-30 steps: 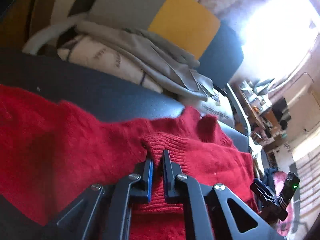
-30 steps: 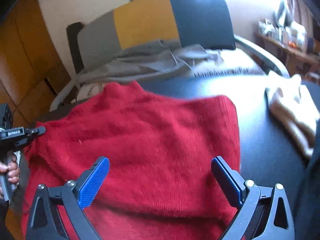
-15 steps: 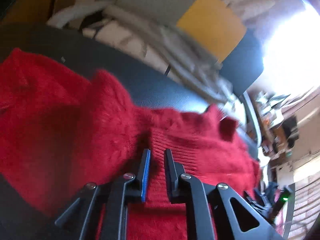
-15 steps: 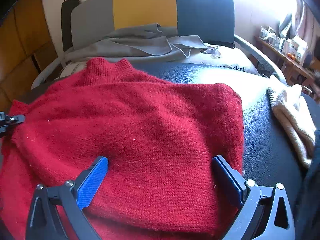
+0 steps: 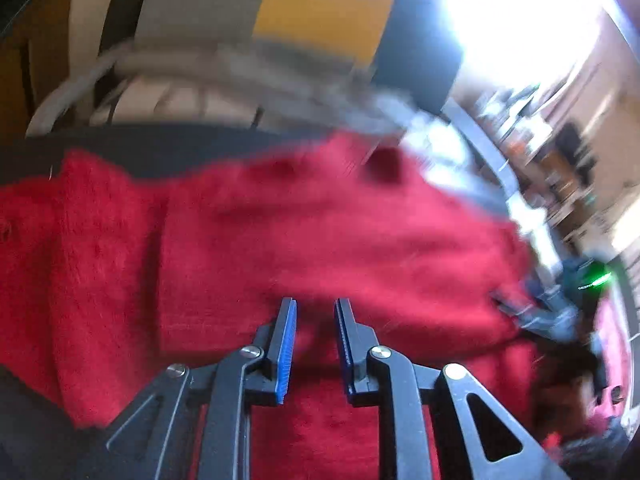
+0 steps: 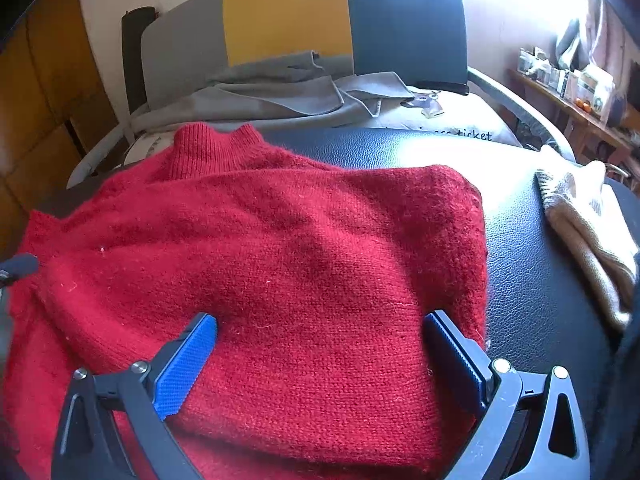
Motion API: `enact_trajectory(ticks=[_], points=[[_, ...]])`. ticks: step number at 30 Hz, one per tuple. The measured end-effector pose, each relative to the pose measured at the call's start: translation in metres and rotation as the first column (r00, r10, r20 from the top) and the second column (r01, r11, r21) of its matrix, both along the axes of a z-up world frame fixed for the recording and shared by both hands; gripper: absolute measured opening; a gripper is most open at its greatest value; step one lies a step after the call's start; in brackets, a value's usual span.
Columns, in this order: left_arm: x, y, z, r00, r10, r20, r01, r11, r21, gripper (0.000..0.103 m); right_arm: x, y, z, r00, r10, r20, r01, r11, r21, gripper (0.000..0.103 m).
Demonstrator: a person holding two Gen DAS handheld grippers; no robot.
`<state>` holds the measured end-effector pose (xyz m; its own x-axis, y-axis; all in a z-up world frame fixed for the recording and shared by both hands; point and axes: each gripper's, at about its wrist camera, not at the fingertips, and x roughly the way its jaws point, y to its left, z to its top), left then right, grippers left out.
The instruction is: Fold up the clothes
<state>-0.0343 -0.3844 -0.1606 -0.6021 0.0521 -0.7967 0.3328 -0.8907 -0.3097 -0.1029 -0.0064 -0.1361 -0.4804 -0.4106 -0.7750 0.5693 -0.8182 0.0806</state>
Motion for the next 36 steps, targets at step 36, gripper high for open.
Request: enact_trajectory(ticks=[36], points=[[-0.183, -0.034, 0.007, 0.95, -0.306, 0.056, 0.31, 0.943, -0.118, 0.036, -0.11, -0.156, 0.024, 0.878, 0.443, 0.183, -0.45, 0.893, -0.001, 0.066]])
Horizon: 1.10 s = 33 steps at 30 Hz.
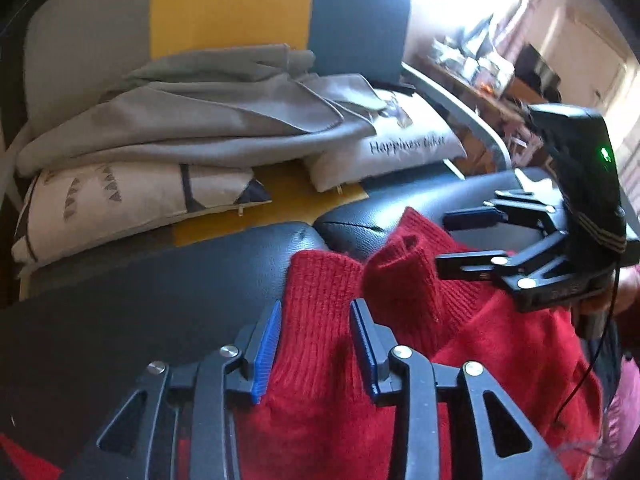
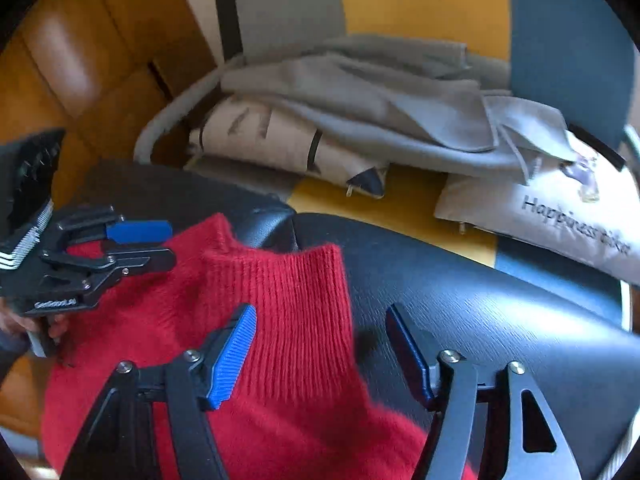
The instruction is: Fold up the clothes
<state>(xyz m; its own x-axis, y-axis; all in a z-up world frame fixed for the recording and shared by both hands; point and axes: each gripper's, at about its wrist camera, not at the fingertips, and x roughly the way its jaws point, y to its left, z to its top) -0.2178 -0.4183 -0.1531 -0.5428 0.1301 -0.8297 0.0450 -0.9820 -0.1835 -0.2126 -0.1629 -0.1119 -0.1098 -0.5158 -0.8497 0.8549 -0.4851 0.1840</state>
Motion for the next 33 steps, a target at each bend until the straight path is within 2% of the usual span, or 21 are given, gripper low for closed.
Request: enact_trajectory(ticks=[3, 4, 7, 9, 11, 16, 19, 23, 26, 30, 33], points=[[-0.01, 0.003, -0.008, 0.999, -0.01, 0.031, 0.011, 1.0, -0.024, 0.036, 0.001, -0.01, -0.004, 1.0, 0.014, -0.021, -0.014, 1.0, 0.021, 0.062], [-0.013, 0.004, -0.008, 0.999, -0.012, 0.029, 0.013, 0.999, -0.031, 0.035, 0.001, -0.014, -0.004, 0.999, 0.019, -0.027, -0.018, 0.999, 0.028, 0.051], [-0.017, 0.005, -0.008, 1.0, 0.011, 0.024, -0.01, 1.0, -0.026, 0.011, 0.002, -0.017, -0.001, 0.999, 0.027, -0.032, -0.025, 0.999, 0.041, 0.012], [-0.013, 0.008, -0.004, 1.0, 0.024, 0.004, -0.024, 1.0, -0.015, 0.009, 0.011, -0.02, 0.001, 0.997, 0.042, -0.06, -0.038, 0.997, 0.062, 0.011], [0.001, 0.011, 0.006, 0.998, 0.027, -0.056, -0.027, 1.0, -0.004, 0.008, 0.015, -0.018, 0.004, 0.998, 0.042, -0.055, -0.039, 0.998, 0.05, 0.011], [0.051, 0.016, 0.037, 0.976, 0.054, -0.211, -0.047, 0.998, 0.041, 0.007, 0.028, 0.019, 0.032, 0.998, -0.026, -0.057, 0.021, 0.996, -0.09, 0.011], [0.079, 0.027, 0.041, 0.969, 0.033, -0.246, -0.032, 0.999, 0.008, 0.006, 0.043, 0.044, 0.041, 0.998, -0.044, -0.041, 0.038, 0.988, -0.149, 0.011], [0.102, 0.042, 0.026, 0.976, 0.008, -0.216, -0.012, 1.0, -0.018, 0.006, 0.073, 0.073, 0.032, 0.998, -0.06, -0.026, 0.055, 0.985, -0.162, 0.011], [0.11, 0.051, 0.01, 0.987, 0.0, -0.159, -0.009, 0.998, -0.057, 0.007, 0.092, 0.087, 0.01, 0.996, -0.085, 0.005, 0.085, 0.987, -0.136, 0.008], [0.123, 0.048, 0.007, 0.993, 0.003, -0.12, -0.007, 0.999, -0.033, 0.012, 0.1, 0.098, -0.004, 0.994, -0.11, 0.028, 0.112, 0.986, -0.12, 0.009], [0.135, 0.035, 0.011, 0.994, 0.029, -0.105, -0.029, 1.0, -0.001, 0.014, 0.106, 0.106, 0.001, 0.994, -0.103, 0.043, 0.106, 0.991, -0.075, 0.017]])
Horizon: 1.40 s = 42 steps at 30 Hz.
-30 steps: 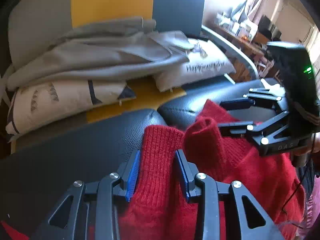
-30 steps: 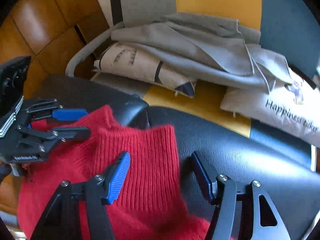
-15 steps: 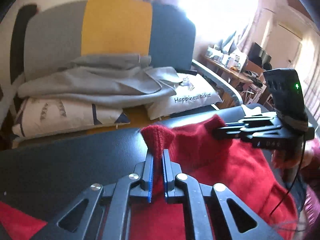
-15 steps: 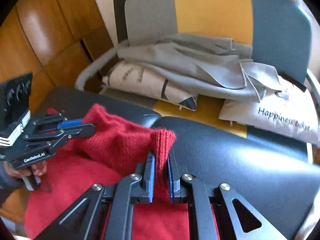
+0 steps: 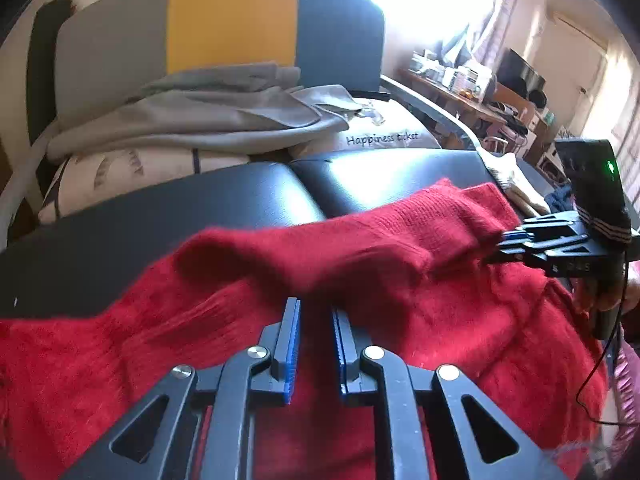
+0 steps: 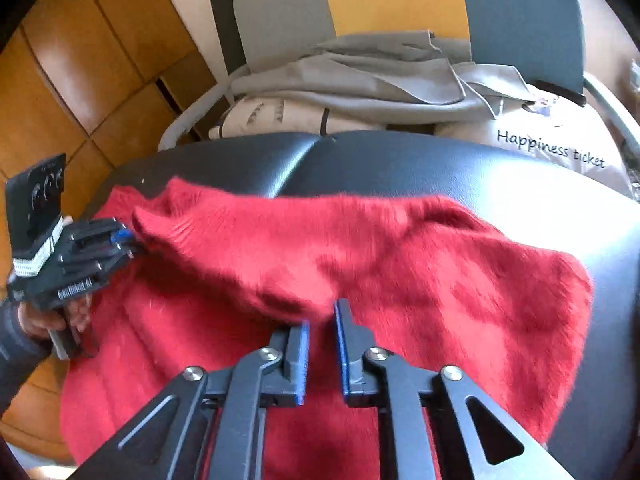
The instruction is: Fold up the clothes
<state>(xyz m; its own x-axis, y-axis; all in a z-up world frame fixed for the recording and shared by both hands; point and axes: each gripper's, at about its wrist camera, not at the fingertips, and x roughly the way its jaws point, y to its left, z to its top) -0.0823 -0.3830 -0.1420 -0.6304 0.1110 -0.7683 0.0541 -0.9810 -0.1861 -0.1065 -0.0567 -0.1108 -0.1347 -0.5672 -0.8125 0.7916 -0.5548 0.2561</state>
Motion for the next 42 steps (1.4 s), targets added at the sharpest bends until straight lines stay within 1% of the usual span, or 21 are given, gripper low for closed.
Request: enact_trajectory(ticks=[2, 3, 6, 9, 11, 12, 15, 17, 19, 22, 24, 29, 31, 32, 33, 36, 37, 38, 39, 41, 42], points=[[0.008, -0.011, 0.007, 0.999, 0.032, -0.014, -0.032, 0.998, 0.045, 0.014, 0.005, 0.007, 0.006, 1.0, 0.004, -0.01, -0.004, 1.0, 0.016, 0.034], [0.01, -0.015, 0.012, 0.998, 0.051, -0.028, -0.049, 0.997, 0.065, 0.014, 0.008, 0.01, 0.013, 1.0, 0.003, -0.028, -0.003, 1.0, 0.012, 0.036], [0.001, -0.023, 0.031, 0.988, 0.116, -0.103, -0.097, 0.98, 0.171, 0.018, 0.011, 0.012, 0.036, 0.996, -0.018, -0.084, 0.015, 0.999, -0.038, 0.036], [-0.022, -0.014, 0.042, 0.982, 0.127, -0.137, -0.095, 0.972, 0.214, 0.019, 0.012, -0.004, 0.054, 0.99, -0.032, -0.139, 0.018, 0.995, -0.097, 0.036], [-0.04, 0.001, 0.039, 0.99, 0.095, -0.106, -0.073, 0.979, 0.191, 0.019, 0.012, -0.024, 0.056, 0.99, -0.02, -0.142, 0.004, 0.993, -0.115, 0.036], [-0.047, 0.009, 0.031, 0.995, 0.069, -0.066, -0.058, 0.986, 0.155, 0.019, 0.015, -0.036, 0.053, 0.99, -0.004, -0.141, -0.011, 0.994, -0.108, 0.036], [-0.057, 0.023, 0.003, 0.998, 0.045, 0.046, -0.048, 0.997, 0.064, 0.019, 0.016, -0.056, 0.028, 0.993, 0.029, -0.113, -0.031, 0.999, -0.016, 0.035], [-0.047, 0.023, -0.012, 0.998, 0.034, 0.045, -0.036, 0.998, 0.047, 0.019, 0.014, -0.053, 0.004, 0.996, 0.004, -0.084, -0.001, 0.999, 0.044, 0.033], [-0.036, 0.023, -0.014, 1.0, 0.03, 0.009, -0.03, 0.999, 0.036, 0.019, 0.015, -0.035, -0.008, 0.995, -0.027, -0.097, 0.027, 1.0, -0.009, 0.032], [-0.029, 0.035, -0.02, 0.998, 0.033, -0.047, -0.034, 0.999, -0.036, 0.019, 0.025, -0.014, -0.017, 0.984, -0.074, -0.163, 0.058, 0.993, -0.102, 0.033], [-0.029, 0.041, -0.02, 0.997, 0.055, -0.05, -0.058, 0.997, -0.055, 0.019, 0.029, -0.016, -0.018, 0.978, -0.093, -0.189, 0.074, 0.992, -0.102, 0.033], [-0.031, 0.022, -0.019, 0.99, 0.137, -0.046, -0.133, 0.988, 0.076, 0.019, 0.031, -0.021, -0.019, 0.972, -0.099, -0.214, 0.083, 0.993, -0.085, 0.034], [-0.026, 0.009, -0.012, 0.979, 0.199, -0.033, -0.19, 0.965, 0.181, 0.019, 0.031, -0.021, -0.02, 0.969, -0.098, -0.225, 0.083, 0.994, -0.077, 0.034], [-0.018, 0.0, -0.006, 0.97, 0.24, -0.032, -0.224, 0.942, 0.251, 0.019, 0.032, -0.023, -0.02, 0.968, -0.095, -0.233, 0.081, 0.994, -0.07, 0.036], [-0.007, -0.008, -0.001, 0.96, 0.276, -0.036, -0.254, 0.922, 0.292, 0.019, 0.035, -0.025, -0.02, 0.964, -0.093, -0.248, 0.081, 0.995, -0.056, 0.036], [0.04, -0.037, 0.017, 0.92, 0.388, -0.054, -0.355, 0.884, 0.304, 0.021, 0.043, -0.031, -0.011, 0.958, -0.107, -0.267, 0.115, 0.993, 0.017, 0.041], [0.058, -0.048, 0.022, 0.903, 0.425, -0.058, -0.389, 0.869, 0.305, 0.022, 0.047, -0.032, -0.005, 0.957, -0.12, -0.263, 0.133, 0.991, 0.029, 0.049], [0.082, -0.068, 0.027, 0.873, 0.486, -0.048, -0.452, 0.841, 0.297, 0.025, 0.055, -0.029, 0.003, 0.956, -0.138, -0.258, 0.142, 0.99, -0.006, 0.056], [0.096, -0.081, 0.03, 0.848, 0.529, -0.039, -0.501, 0.823, 0.267, 0.025, 0.063, -0.025, 0.011, 0.955, -0.156, -0.252, 0.151, 0.988, -0.041, 0.06], [0.129, -0.114, 0.036, 0.792, 0.61, -0.026, -0.598, 0.784, 0.165, 0.025, 0.082, -0.018, 0.024, 0.956, -0.179, -0.234, 0.157, 0.982, -0.106, 0.084], [0.144, -0.129, 0.04, 0.764, 0.645, -0.022, -0.639, 0.761, 0.115, 0.025, 0.097, -0.014, 0.027, 0.96, -0.178, -0.217, 0.152, 0.98, -0.129, 0.088]])
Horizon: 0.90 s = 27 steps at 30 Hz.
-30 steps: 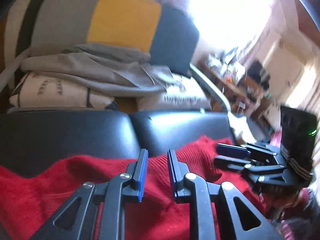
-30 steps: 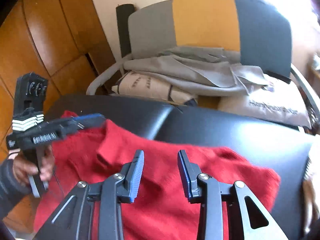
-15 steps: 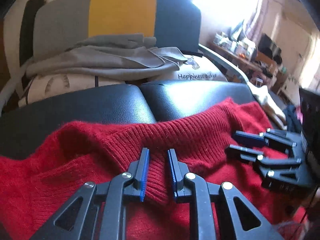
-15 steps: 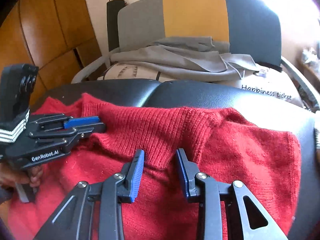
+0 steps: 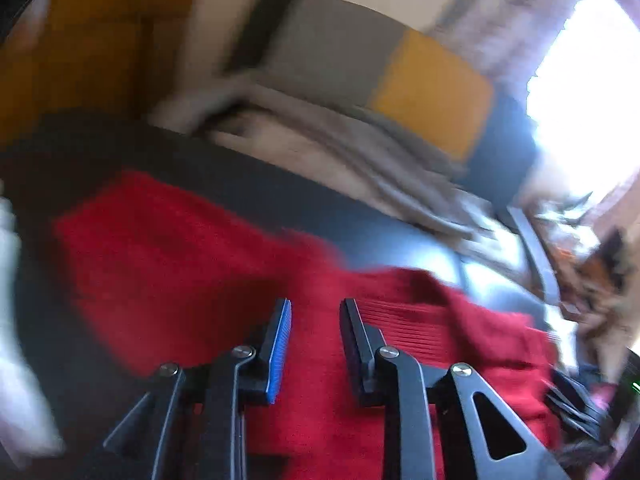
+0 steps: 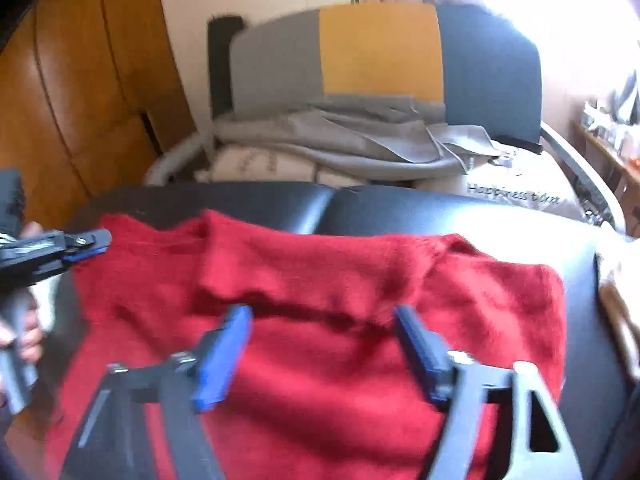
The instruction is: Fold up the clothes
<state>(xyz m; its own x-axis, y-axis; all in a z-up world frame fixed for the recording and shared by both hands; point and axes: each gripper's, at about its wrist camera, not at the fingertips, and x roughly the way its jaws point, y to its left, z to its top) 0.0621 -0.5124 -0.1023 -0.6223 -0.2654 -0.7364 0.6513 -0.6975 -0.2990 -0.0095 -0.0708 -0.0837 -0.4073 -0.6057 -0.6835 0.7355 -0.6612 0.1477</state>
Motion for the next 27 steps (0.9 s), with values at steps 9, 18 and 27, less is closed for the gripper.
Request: enact_trajectory(ticks=[9, 18, 27], points=[[0.015, -0.054, 0.003, 0.929, -0.089, 0.359, 0.136, 0.985, -0.107, 0.037, 0.054, 0.019, -0.054, 0.996, -0.001, 0.095, -0.002, 1.0, 0.024, 0.095], [-0.011, -0.062, -0.04, 0.818, -0.033, 0.574, 0.197, 0.954, -0.227, 0.038, 0.053, 0.015, -0.058, 0.994, 0.002, 0.105, -0.006, 0.999, 0.042, 0.103], [-0.016, -0.083, -0.059, 0.8, 0.048, 0.598, 0.154, 0.947, -0.282, 0.033, 0.046, 0.027, -0.055, 0.988, 0.014, 0.152, -0.007, 0.999, -0.046, 0.103]])
